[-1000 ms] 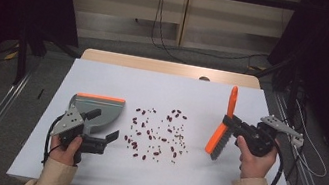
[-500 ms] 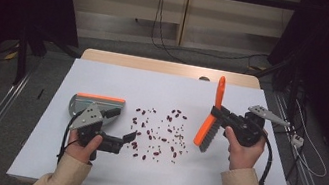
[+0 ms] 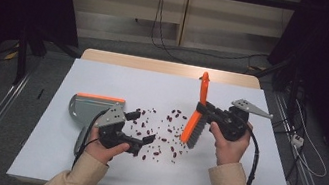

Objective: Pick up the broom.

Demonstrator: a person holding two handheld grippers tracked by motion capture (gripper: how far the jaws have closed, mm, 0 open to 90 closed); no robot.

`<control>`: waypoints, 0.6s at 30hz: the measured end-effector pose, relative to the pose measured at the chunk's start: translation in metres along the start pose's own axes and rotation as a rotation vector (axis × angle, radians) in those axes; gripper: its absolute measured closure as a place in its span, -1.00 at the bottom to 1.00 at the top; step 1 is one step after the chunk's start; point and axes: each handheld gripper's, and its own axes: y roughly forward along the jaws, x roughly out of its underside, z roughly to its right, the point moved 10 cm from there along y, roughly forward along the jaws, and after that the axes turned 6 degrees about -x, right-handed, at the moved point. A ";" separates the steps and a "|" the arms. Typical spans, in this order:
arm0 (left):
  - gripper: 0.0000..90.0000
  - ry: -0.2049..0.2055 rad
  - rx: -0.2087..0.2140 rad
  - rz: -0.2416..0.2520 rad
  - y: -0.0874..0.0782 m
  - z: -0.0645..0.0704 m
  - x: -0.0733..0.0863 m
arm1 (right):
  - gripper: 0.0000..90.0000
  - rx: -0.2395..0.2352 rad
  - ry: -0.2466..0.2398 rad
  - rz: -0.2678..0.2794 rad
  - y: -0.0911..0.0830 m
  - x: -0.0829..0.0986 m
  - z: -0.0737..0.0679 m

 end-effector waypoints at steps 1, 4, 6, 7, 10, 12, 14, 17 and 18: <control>-0.81 -0.009 0.000 -0.006 0.003 0.001 0.001 | 0.58 0.002 -0.003 -0.004 0.002 0.000 -0.002; -0.73 -0.009 0.003 -0.033 0.010 0.003 0.005 | 0.58 -0.009 -0.009 -0.005 0.010 0.000 -0.009; -0.68 -0.016 0.008 -0.047 0.014 0.006 0.007 | 0.58 -0.016 -0.012 -0.008 0.015 0.000 -0.015; -0.66 -0.027 0.016 -0.052 0.018 0.009 0.008 | 0.58 -0.020 -0.017 -0.007 0.018 0.000 -0.017; -0.54 -0.045 0.019 -0.061 0.022 0.012 0.009 | 0.58 -0.036 -0.023 -0.011 0.026 0.001 -0.027; -0.49 -0.058 0.020 -0.073 0.027 0.015 0.011 | 0.58 -0.042 -0.031 -0.015 0.030 0.001 -0.032; -0.39 -0.061 0.027 -0.077 0.028 0.016 0.012 | 0.58 -0.041 -0.035 -0.014 0.032 0.002 -0.034; -0.26 -0.068 0.026 -0.095 0.034 0.021 0.015 | 0.58 -0.053 -0.032 -0.014 0.039 0.003 -0.040; -0.22 -0.068 0.026 -0.095 0.034 0.021 0.015 | 0.58 -0.052 -0.035 -0.013 0.040 0.003 -0.040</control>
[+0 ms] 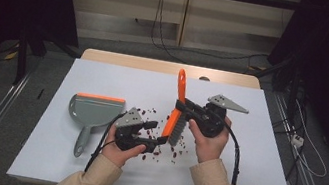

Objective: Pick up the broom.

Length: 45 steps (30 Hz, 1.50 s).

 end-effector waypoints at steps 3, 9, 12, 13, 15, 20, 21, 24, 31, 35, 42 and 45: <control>-0.04 -0.008 -0.013 -0.021 0.005 0.001 0.003 | 0.58 -0.001 -0.006 -0.004 0.004 0.001 -0.003; 0.26 -0.028 -0.022 -0.030 0.009 0.000 0.005 | 0.58 0.002 -0.022 -0.008 0.007 0.000 -0.009; 0.48 -0.033 -0.034 -0.024 0.009 -0.001 0.004 | 0.58 0.001 -0.033 -0.014 0.008 -0.001 -0.012; 0.54 -0.031 -0.036 -0.021 0.009 -0.002 0.004 | 0.58 -0.003 -0.041 -0.017 0.009 -0.001 -0.014; 0.55 -0.032 -0.050 -0.035 0.009 -0.005 0.005 | 0.58 0.003 -0.058 -0.028 0.011 0.000 -0.016; 0.57 -0.028 -0.093 -0.034 0.005 -0.010 0.006 | 0.57 -0.004 -0.062 -0.025 0.014 0.000 -0.020; 0.58 -0.030 -0.102 -0.031 0.005 -0.010 0.006 | 0.56 -0.005 -0.055 -0.024 0.014 0.000 -0.020; 0.58 -0.022 -0.126 -0.020 0.003 -0.012 0.005 | 0.41 0.001 -0.066 -0.031 0.015 -0.001 -0.020; 0.58 -0.045 -0.181 0.009 -0.004 -0.024 0.002 | -0.38 0.053 -0.053 -0.008 0.015 -0.001 -0.010; 0.57 -0.042 -0.198 0.015 -0.004 -0.026 0.002 | -0.48 0.073 -0.061 -0.001 0.015 0.002 -0.010; 0.57 -0.040 -0.213 0.014 -0.003 -0.026 0.002 | -0.55 0.081 -0.060 -0.018 0.023 0.015 -0.016; 0.57 -0.034 -0.220 0.013 -0.002 -0.025 0.002 | -0.59 0.087 -0.077 -0.030 0.029 0.019 -0.019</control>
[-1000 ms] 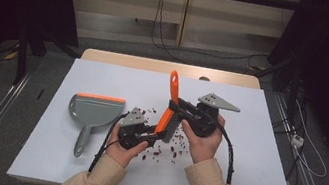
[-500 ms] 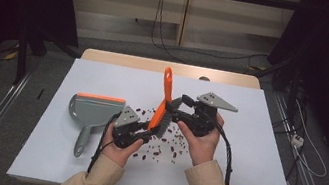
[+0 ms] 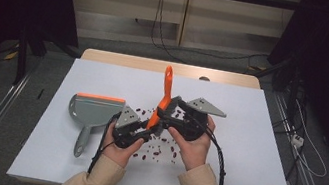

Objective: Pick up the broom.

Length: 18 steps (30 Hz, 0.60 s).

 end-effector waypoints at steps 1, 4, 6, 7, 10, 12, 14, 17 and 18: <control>0.57 0.001 -0.003 0.000 0.000 0.000 0.000 | -0.59 0.000 0.000 0.000 0.000 0.000 0.000; 0.58 0.006 -0.009 -0.004 0.001 0.000 0.001 | -0.60 0.021 -0.011 0.010 0.005 0.000 -0.002; 0.57 0.006 -0.010 -0.002 0.001 0.000 0.001 | -0.60 0.027 -0.007 0.006 0.007 0.001 -0.003; 0.57 0.006 -0.012 -0.001 0.001 0.000 0.001 | -0.60 0.038 -0.007 0.002 0.008 0.002 -0.002; 0.57 0.012 -0.024 0.008 0.001 0.001 0.000 | -0.60 0.065 0.003 -0.012 0.012 0.005 0.001; 0.58 0.018 -0.029 0.010 0.001 0.001 0.000 | -0.61 0.077 0.021 -0.026 0.014 0.008 0.001; 0.57 0.031 -0.040 0.022 0.001 0.003 -0.001 | -0.62 0.087 0.035 -0.048 0.018 0.013 0.000; 0.57 0.064 -0.061 0.039 0.000 0.004 -0.004 | -0.60 0.093 0.062 -0.084 0.023 0.021 -0.004; 0.56 0.076 -0.064 0.044 -0.001 0.005 -0.004 | -0.57 0.092 0.082 -0.094 0.025 0.023 -0.005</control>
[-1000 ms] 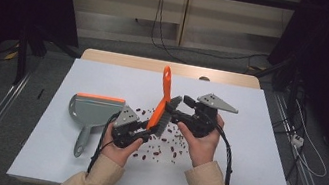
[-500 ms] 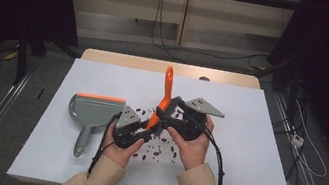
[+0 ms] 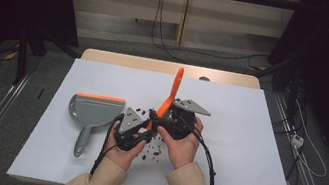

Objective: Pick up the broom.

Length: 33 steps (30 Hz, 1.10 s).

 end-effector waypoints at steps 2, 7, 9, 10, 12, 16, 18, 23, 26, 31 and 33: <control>0.55 0.024 -0.007 0.016 -0.002 0.003 -0.003 | -0.49 -0.010 0.031 -0.008 0.003 0.002 -0.002; 0.51 0.070 -0.009 0.032 -0.004 0.011 -0.008 | -0.17 -0.040 0.144 -0.003 0.002 0.000 -0.004; 0.43 0.073 -0.016 0.034 -0.003 0.013 -0.007 | 0.04 -0.036 0.165 0.006 0.000 -0.002 -0.003; 0.38 0.083 -0.015 0.037 -0.002 0.014 -0.008 | 0.12 -0.041 0.169 0.010 -0.001 -0.003 -0.003; 0.25 0.077 -0.002 0.036 -0.001 0.015 -0.008 | 0.25 -0.058 0.207 0.029 -0.004 -0.006 -0.002; -0.03 0.096 0.006 0.016 0.002 0.018 -0.004 | 0.49 -0.099 0.210 0.052 -0.008 -0.014 -0.007; -0.13 0.078 0.009 0.003 0.002 0.015 -0.003 | 0.55 -0.105 0.189 0.057 -0.010 -0.018 -0.006; -0.41 0.042 -0.004 -0.004 0.000 0.005 -0.004 | 0.59 -0.086 0.164 0.069 -0.021 -0.030 0.014; -0.51 0.029 -0.004 0.011 -0.001 0.001 -0.006 | 0.59 -0.073 0.164 0.064 -0.026 -0.032 0.023; -0.60 0.015 0.010 0.013 -0.001 -0.003 -0.007 | 0.59 -0.050 0.107 0.021 -0.037 -0.031 0.040; -0.62 0.005 0.012 0.015 -0.003 -0.007 -0.008 | 0.59 -0.044 0.076 -0.016 -0.045 -0.028 0.048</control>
